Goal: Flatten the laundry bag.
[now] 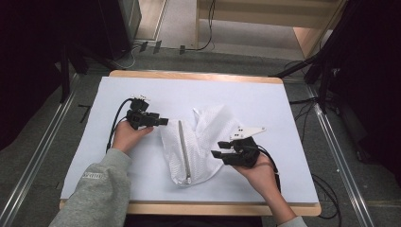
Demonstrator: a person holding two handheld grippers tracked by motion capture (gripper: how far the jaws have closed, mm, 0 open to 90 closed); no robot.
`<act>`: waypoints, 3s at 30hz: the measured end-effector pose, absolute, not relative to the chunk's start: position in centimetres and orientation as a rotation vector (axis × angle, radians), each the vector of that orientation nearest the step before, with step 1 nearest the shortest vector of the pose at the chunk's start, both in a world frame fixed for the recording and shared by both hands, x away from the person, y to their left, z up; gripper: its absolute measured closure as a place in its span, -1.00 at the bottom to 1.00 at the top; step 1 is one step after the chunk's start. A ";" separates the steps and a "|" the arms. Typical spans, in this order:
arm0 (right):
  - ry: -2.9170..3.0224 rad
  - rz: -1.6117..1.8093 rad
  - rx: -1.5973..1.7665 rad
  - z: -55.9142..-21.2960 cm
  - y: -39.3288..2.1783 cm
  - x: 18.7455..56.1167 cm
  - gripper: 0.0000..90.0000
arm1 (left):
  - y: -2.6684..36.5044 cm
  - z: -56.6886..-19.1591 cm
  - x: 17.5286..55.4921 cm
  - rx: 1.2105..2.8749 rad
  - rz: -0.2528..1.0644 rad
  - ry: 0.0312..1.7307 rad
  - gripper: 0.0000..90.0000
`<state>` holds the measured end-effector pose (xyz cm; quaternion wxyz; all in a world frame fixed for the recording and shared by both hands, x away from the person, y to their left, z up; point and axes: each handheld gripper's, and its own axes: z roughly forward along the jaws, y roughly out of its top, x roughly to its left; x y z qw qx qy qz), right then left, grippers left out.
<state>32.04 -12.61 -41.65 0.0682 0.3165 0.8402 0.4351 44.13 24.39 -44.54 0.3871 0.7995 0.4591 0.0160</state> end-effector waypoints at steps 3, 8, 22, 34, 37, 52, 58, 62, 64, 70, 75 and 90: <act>2.489 1.273 1.006 -42.5 -13.9 33.8 0.24 | 24.2 -44.8 44.1 2.061 0.035 1.166 -0.06; 2.468 1.235 1.078 -43.6 -15.1 35.6 0.24 | 24.1 -45.4 44.1 2.086 0.018 1.182 0.14; 2.332 1.135 1.311 -45.3 -19.7 40.0 0.25 | 24.5 -44.9 43.9 2.093 -0.038 1.176 1.00; 2.288 1.080 1.423 -46.2 -20.9 42.0 0.38 | 27.2 -42.3 41.8 2.007 0.006 1.177 1.00; 2.285 1.094 1.475 -46.6 -21.2 42.6 0.39 | 28.0 -42.0 41.1 1.997 0.018 1.193 1.00; 2.343 0.949 1.385 -47.0 -20.1 41.6 0.70 | 32.5 -42.0 38.7 1.938 0.003 1.300 1.00; 2.358 0.941 1.422 -46.8 -20.2 41.5 1.00 | 33.4 -42.1 38.5 1.932 -0.001 1.317 1.00; 2.353 0.931 1.461 -46.4 -20.8 41.5 1.00 | 33.8 -42.3 38.6 1.920 -0.005 1.331 1.00; 2.343 0.941 1.484 -46.0 -21.3 41.2 1.00 | 34.0 -42.4 38.7 1.916 -0.003 1.339 1.00; 2.342 0.976 1.499 -45.6 -22.3 39.6 1.00 | 34.5 -42.6 38.8 1.909 -0.007 1.360 1.00; 2.366 0.976 1.507 -45.6 -22.9 37.9 1.00 | 35.0 -42.9 39.1 1.905 -0.018 1.382 1.00; 2.455 0.943 1.513 -46.3 -24.0 34.8 0.96 | 35.6 -43.5 39.7 1.908 -0.015 1.414 1.00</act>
